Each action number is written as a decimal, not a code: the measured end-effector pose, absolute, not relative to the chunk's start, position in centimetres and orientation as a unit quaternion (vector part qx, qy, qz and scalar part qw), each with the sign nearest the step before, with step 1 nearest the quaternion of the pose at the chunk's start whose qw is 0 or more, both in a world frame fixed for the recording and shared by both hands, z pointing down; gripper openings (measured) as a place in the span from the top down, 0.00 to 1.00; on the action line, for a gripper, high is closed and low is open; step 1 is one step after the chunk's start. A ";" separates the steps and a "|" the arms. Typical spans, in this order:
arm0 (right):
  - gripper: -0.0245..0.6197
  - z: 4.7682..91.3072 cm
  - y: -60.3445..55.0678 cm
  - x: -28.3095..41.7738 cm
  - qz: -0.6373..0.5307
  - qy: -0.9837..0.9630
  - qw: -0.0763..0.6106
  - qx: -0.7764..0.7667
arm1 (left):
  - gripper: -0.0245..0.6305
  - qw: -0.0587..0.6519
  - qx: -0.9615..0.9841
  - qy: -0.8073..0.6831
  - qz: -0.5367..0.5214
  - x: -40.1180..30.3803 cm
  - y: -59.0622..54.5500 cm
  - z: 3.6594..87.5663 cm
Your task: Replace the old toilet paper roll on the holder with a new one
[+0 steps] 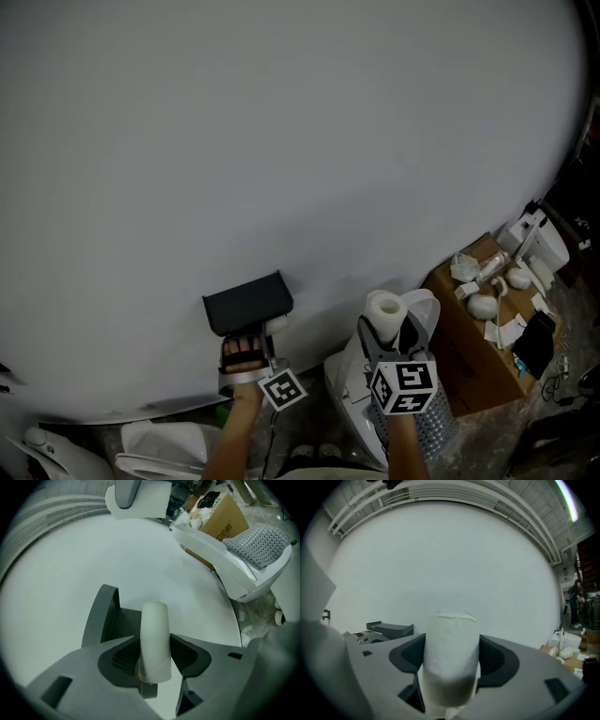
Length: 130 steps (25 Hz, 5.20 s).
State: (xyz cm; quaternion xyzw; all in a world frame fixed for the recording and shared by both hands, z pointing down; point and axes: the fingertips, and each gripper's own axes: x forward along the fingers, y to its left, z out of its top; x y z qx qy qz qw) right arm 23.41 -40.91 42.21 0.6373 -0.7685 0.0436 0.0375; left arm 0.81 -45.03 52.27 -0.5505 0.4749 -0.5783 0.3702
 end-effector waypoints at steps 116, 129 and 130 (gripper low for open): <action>0.47 53.1 -44.3 -3.1 -0.603 -0.618 0.407 0.297 | 0.65 0.014 -0.656 0.755 -0.019 -20.3 -24.4 40.5; 0.32 52.4 -40.5 -5.5 -0.557 -0.691 0.361 0.286 | 0.65 0.019 -0.650 0.760 -0.016 -20.3 -23.1 39.8; 0.32 52.0 -39.8 -5.4 -0.552 -0.699 0.351 0.288 | 0.65 0.020 -0.651 0.759 -0.015 -20.1 -23.2 39.8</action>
